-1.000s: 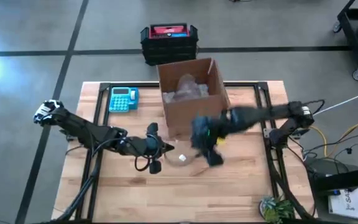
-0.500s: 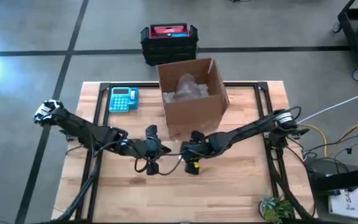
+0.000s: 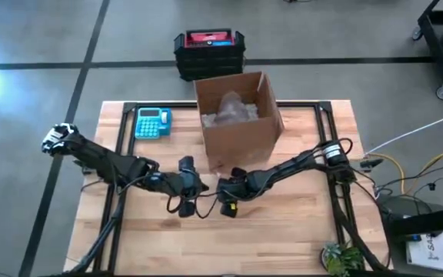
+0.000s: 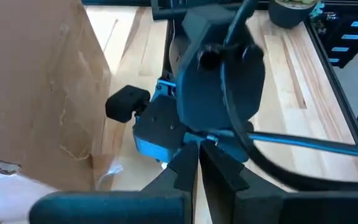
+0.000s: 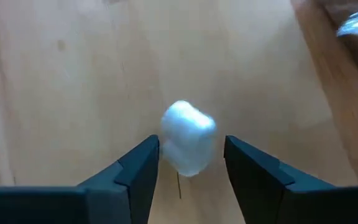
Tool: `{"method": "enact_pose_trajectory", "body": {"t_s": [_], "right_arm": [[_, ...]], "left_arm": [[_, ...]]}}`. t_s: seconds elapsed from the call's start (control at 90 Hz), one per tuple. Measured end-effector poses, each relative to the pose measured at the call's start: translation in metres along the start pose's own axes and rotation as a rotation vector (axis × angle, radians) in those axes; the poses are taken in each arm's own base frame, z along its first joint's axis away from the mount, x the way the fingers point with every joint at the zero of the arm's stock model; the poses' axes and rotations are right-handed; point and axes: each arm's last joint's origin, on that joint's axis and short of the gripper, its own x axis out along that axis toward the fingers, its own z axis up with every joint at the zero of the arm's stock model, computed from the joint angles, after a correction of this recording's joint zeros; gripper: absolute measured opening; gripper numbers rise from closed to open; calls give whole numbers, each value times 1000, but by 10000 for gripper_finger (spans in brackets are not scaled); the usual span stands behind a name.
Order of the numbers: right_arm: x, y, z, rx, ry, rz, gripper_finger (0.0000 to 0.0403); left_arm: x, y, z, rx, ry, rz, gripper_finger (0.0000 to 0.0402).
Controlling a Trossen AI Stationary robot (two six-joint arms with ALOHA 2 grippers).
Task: Wrap mug
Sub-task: Put the white styrofoam into the cardboard box
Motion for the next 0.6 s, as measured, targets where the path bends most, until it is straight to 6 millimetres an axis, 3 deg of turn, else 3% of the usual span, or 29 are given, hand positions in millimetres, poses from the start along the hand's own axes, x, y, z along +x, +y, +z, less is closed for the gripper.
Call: {"method": "enact_pose_trajectory", "body": {"t_s": [0.422,0.6], "right_arm": [[1,1,6,-50,-62,12,119],[-17,1,12,-5,-80,72,142]], "left_arm": [[0,0,0,1,4,0,4],[-1,0,0,-10,5,-9,4]]}}
